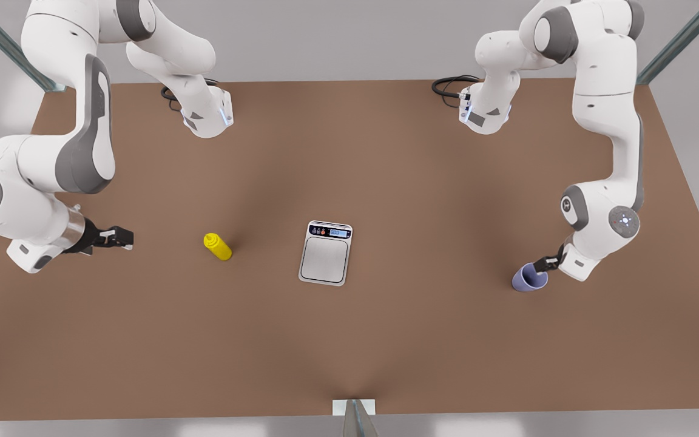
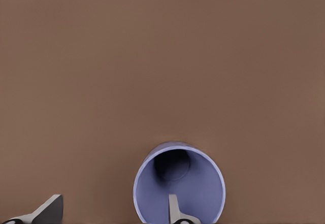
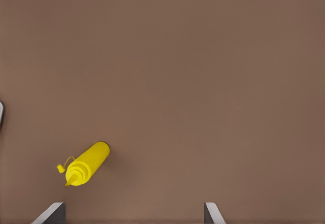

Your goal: Move cup to the weight, pick up sauce bottle, pour sauce

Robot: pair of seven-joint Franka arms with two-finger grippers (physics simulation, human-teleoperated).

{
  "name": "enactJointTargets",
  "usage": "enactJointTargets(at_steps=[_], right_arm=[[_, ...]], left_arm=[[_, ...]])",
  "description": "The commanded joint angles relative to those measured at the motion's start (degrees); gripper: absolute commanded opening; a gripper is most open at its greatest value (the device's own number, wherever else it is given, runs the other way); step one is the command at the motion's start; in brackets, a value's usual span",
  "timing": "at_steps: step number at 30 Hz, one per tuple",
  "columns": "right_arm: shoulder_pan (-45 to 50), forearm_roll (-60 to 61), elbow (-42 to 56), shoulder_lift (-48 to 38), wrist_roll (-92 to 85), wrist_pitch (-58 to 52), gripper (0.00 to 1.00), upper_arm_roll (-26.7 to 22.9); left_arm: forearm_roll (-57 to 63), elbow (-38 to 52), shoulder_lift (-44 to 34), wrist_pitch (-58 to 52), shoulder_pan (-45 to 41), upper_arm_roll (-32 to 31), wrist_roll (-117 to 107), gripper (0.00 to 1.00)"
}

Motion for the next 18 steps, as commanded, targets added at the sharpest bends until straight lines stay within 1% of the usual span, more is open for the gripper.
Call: enactJointTargets(at_steps=[1, 2, 4, 5, 6, 7, 9, 10, 11, 12, 13, 14, 15, 16, 17, 18], right_arm=[[-0.07, 0.0, -0.04, 0.0, -0.13, -0.01, 1.0, 0.0], [-0.24, 0.09, -0.47, 0.0, -1.35, -0.01, 1.0, 0.0], [-2.79, 0.44, -2.32, -0.09, -18.9, 2.27, 1.0, 0.0], [-5.16, 3.94, -3.29, -0.09, -29.89, 3.33, 1.0, 0.0], [-7.88, 5.79, -6.35, -0.09, -42.62, 6.92, 1.0, 0.0], [-10.87, 9.58, -9.09, -0.09, -54.86, 9.57, 1.0, 0.0], [-14.13, 14.5, -13.48, -0.79, -66.04, 11.07, 1.0, 0.0], [-16.06, 19.23, -16.72, -1.14, -71.39, 12.38, 1.0, 0.0], [-18.7, 25.38, -22.52, -2.11, -78.51, 14.58, 1.0, 0.0], [-20.45, 28.99, -24.9, -2.11, -81.76, 15.28, 1.0, 0.0], [-22.47, 33.47, -29.9, -3.24, -85.72, 17.21, 1.0, 0.0], [-23.53, 38.39, -36.93, -6.67, -88.71, 20.11, 1.0, -0.09], [-24.5, 41.48, -42.12, -8.34, -92.49, 22.83, 1.0, -0.09], [-25.2, 45.96, -45.47, -8.7, -97.41, 24.6, 1.0, -0.09], [-26.26, 52.11, -47.85, -7.74, -104.0, 24.6, 1.0, -0.09], [-27.22, 55.28, -48.29, -5.45, -109.81, 24.34, 1.0, -0.09]], left_arm=[[-0.11, 0.0, 0.05, 0.18, -0.11, 0.0, 0.0, 1.0], [-0.2, 0.18, 0.49, 0.54, -0.11, -0.09, 0.0, 1.0], [-0.2, 0.09, 1.89, 2.2, -0.29, -0.09, 0.0, 1.0], [-0.11, 0.01, 2.16, 2.21, -0.29, -0.09, 0.0, 1.0], [-0.11, 0.01, 3.39, 3.0, -0.29, -0.09, 0.0, 1.0], [-0.2, 0.09, 4.44, 3.17, -0.46, -0.09, 0.0, 0.97], [-0.11, 0.09, 5.41, 3.97, -0.55, 0.0, 0.0, 0.69], [-0.2, 0.09, 5.5, 3.97, -0.9, 0.0, 0.0, 0.6], [-0.11, 0.09, 5.5, 3.88, -0.99, 0.0, 0.0, 0.55], [-0.11, 0.09, 5.5, 3.88, -0.99, 0.0, 0.0, 0.5], [-0.11, 0.09, 5.5, 3.88, -0.99, 0.0, 0.09, 0.47], [-0.11, 0.09, 5.5, 3.88, -0.99, 0.0, 0.09, 0.39], [-0.03, 0.09, 5.59, 3.88, -0.99, 0.0, 0.09, 0.37], [-0.03, 0.09, 6.03, 3.97, -0.99, 0.0, 0.17, 0.32], [-0.03, 0.09, 6.03, 3.88, -0.99, 0.0, 0.17, 0.28], [-0.03, 0.09, 6.12, 3.88, -0.99, 0.0, 0.09, 0.24]])
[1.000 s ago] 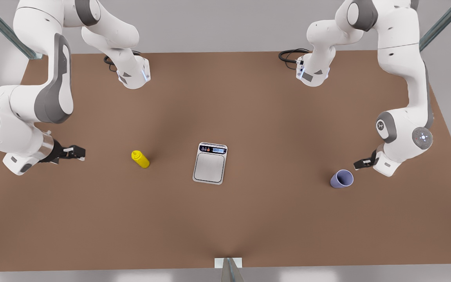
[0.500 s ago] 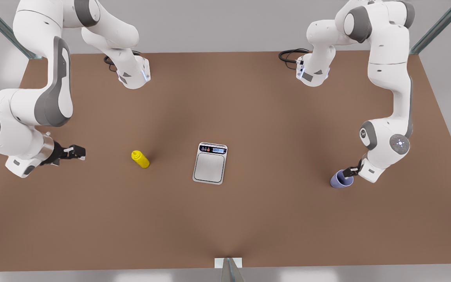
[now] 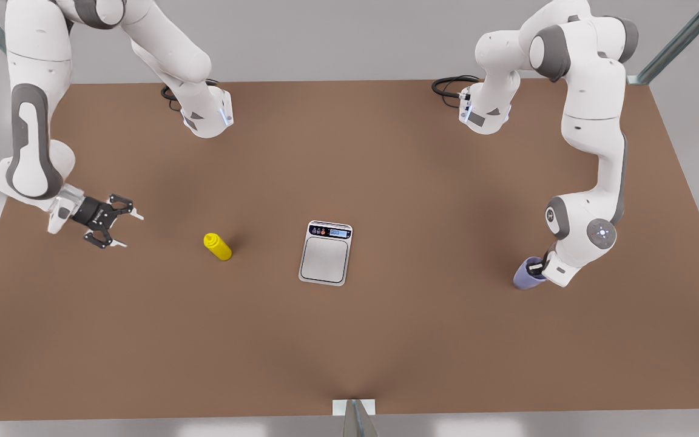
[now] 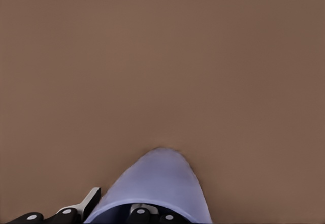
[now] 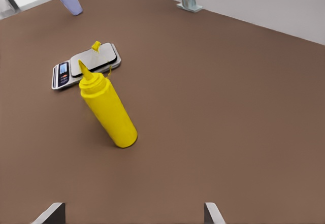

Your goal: Move cup to the weight, pick up sauce bottle, pour sauce

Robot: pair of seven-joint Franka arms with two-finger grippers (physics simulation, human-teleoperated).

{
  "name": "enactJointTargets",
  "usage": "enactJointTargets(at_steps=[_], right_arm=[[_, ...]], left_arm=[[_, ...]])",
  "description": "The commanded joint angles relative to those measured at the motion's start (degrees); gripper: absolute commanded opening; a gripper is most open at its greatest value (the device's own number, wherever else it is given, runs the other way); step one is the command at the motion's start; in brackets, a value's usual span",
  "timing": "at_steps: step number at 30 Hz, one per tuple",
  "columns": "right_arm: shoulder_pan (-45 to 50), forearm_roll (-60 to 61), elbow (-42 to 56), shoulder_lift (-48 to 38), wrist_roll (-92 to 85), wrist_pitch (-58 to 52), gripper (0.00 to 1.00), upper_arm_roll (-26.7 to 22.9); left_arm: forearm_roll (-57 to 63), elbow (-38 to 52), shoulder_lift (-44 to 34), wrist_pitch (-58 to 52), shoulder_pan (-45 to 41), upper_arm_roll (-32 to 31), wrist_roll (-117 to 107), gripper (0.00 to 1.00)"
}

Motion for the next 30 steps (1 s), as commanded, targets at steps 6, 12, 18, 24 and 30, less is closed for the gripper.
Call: enactJointTargets(at_steps=[6, 12, 18, 24, 30], right_arm=[[0.1, 7.46, 0.26, 9.34, -16.48, -3.69, 1.0, 0.1], [4.06, 11.94, 0.26, 13.21, -20.88, -6.68, 1.0, 1.76], [6.52, 15.02, 1.84, 17.25, -23.95, -6.41, 1.0, 3.79], [8.97, 16.78, 3.08, 18.92, -24.04, -6.15, 1.0, 4.23], [10.73, 17.57, 3.95, 19.97, -24.04, -6.5, 1.0, 4.58]], left_arm=[[0.08, 0.35, -0.34, -0.18, -0.02, 0.0, -0.09, 0.21], [0.0, 0.53, -0.51, -0.09, -0.45, -0.09, -0.26, 0.21], [0.0, 0.7, -0.51, -0.27, -0.45, -0.09, -0.17, 0.26], [-0.09, 1.32, -0.87, -0.88, -0.81, -1.84, -1.05, 0.31], [-2.64, 1.67, -1.66, -0.88, -2.56, -7.29, -9.66, 0.31]])
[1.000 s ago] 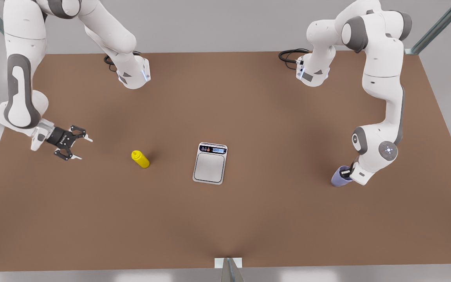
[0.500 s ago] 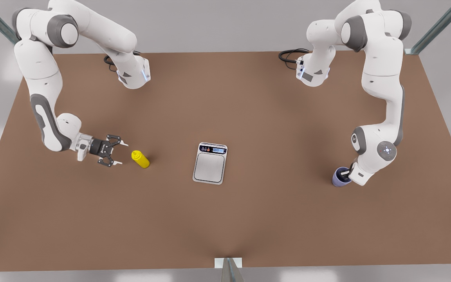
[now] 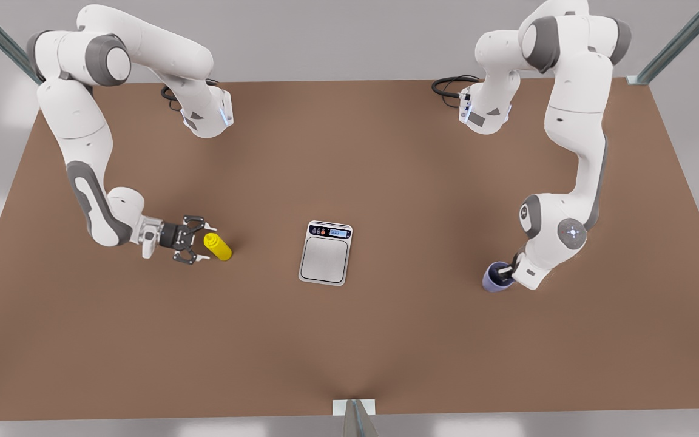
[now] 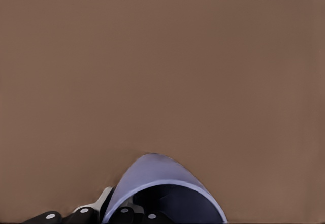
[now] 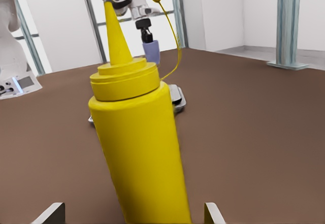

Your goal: Move cup to the weight, pick up sauce bottle, pour sauce

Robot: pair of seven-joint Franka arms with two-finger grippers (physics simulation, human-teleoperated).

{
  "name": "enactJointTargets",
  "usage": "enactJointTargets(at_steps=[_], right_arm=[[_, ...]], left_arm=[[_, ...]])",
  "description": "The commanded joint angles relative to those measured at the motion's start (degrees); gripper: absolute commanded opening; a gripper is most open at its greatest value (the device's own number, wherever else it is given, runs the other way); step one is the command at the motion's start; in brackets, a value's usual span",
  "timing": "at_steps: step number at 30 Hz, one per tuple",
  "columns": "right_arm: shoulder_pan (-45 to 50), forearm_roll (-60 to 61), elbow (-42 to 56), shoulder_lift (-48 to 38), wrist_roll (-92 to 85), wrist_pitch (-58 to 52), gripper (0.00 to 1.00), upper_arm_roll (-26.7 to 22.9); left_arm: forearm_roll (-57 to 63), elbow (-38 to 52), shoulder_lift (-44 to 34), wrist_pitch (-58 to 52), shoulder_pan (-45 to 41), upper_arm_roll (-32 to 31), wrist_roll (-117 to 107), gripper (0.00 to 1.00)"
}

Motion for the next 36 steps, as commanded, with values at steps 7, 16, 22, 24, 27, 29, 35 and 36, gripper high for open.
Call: enactJointTargets(at_steps=[7, 16, 22, 24, 27, 29, 35, 36], right_arm=[[0.79, 1.46, 0.97, 0.88, 0.09, 0.0, 1.0, 0.97], [0.79, 1.9, 1.32, 1.41, 0.09, 0.0, 1.0, 1.58], [1.93, 2.96, 2.02, 2.11, -0.09, 0.18, 1.0, 1.58], [1.93, 2.96, 2.02, 2.11, -0.09, 0.09, 0.99, 1.58], [1.93, 2.96, 2.11, 2.29, 0.0, 0.18, 0.79, 1.58], [1.93, 3.05, 2.11, 2.29, 0.09, 0.18, 0.71, 1.58], [1.93, 3.05, 2.37, 2.47, 0.09, 0.18, 0.63, 1.58], [1.93, 3.05, 2.37, 2.47, 0.09, 0.18, 0.62, 1.58]], left_arm=[[-0.84, 1.64, 0.13, 0.27, -6.56, -0.27, -11.92, 0.21], [-0.84, 3.31, 0.04, -0.17, -6.74, -0.27, -15.43, 0.21], [-0.84, 5.33, 0.48, -0.7, -10.52, -0.27, -21.15, 0.21], [-0.84, 5.86, 0.65, -0.7, -12.09, -0.27, -23.25, 0.21], [-0.84, 8.85, 1.27, -3.51, -14.2, -0.27, -27.65, 0.21], [-0.84, 9.73, 1.97, -3.51, -15.35, -0.27, -29.58, 0.21], [-0.76, 13.07, 3.99, -3.51, -18.95, -0.27, -36.0, 0.21], [-0.76, 13.33, 4.17, -3.6, -19.83, -0.27, -36.79, 0.21]])
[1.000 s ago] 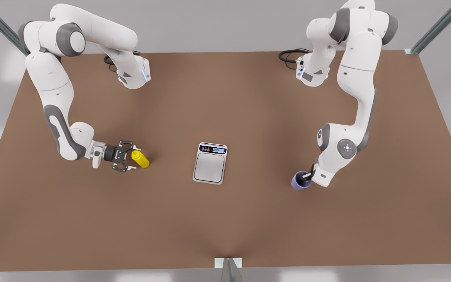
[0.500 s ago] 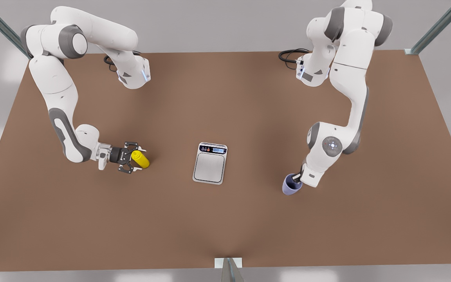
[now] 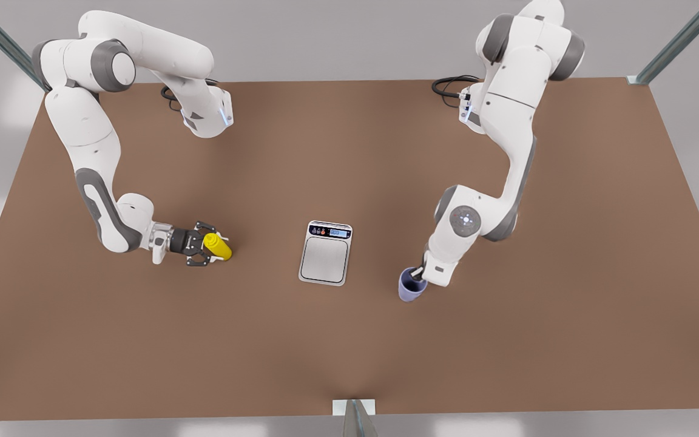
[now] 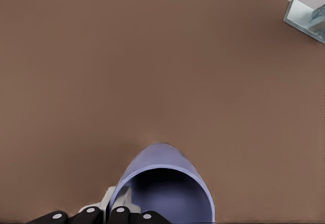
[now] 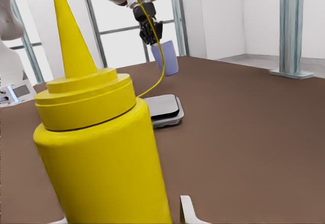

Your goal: Move cup to the weight, pick up sauce bottle, pour sauce

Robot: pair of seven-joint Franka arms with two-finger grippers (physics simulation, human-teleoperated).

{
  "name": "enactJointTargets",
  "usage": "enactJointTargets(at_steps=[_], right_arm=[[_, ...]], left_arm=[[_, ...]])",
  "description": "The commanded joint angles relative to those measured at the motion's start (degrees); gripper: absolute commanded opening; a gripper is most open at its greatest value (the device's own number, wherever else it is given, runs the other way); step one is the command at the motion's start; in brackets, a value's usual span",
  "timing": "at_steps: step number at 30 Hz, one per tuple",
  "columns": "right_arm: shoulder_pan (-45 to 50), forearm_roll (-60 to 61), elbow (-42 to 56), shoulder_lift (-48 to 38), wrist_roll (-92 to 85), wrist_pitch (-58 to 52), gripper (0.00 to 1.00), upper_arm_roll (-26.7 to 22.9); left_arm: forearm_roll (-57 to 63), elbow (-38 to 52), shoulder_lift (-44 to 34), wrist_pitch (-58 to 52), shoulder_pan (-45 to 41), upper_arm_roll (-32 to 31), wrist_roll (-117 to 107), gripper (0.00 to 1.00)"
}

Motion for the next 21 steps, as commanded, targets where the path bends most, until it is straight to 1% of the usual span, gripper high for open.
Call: enactJointTargets(at_steps=[1, 4, 9, 12, 15, 19, 21], right_arm=[[0.0, 0.0, 0.01, 0.0, -0.03, 0.0, 0.62, 0.09], [0.0, 0.0, 0.09, 0.09, 0.06, 0.0, 0.62, 0.0], [0.0, 0.0, 0.36, 0.53, 0.06, 0.09, 0.57, 0.0], [-0.09, 0.0, 0.36, 0.53, 0.32, -0.09, 0.57, 0.0], [-0.79, 0.0, 0.45, 0.18, 0.93, -0.7, 0.57, 0.0], [-2.11, -0.26, 0.8, -1.06, 2.25, -2.64, 0.57, -0.44], [-3.43, -0.88, 0.71, -1.93, 2.78, -3.43, 0.57, -0.53]], left_arm=[[-4.41, 0.84, 0.31, 0.09, -0.61, -0.02, -0.55, 0.21], [-4.33, 1.55, 0.93, 0.09, -2.55, -0.02, -2.57, 0.21], [-3.97, 1.64, 1.28, 0.0, -4.83, -0.02, -4.86, 0.21], [-3.89, 2.08, 1.54, 0.0, -6.07, 0.07, -6.27, 0.21], [-3.62, 4.19, 3.56, 0.0, -7.47, 0.07, -8.99, 0.21], [-3.62, 6.39, 3.91, -1.58, -9.41, 0.16, -11.1, 0.21], [-3.62, 7.88, 3.91, -4.57, -9.49, 0.16, -11.45, 0.21]])
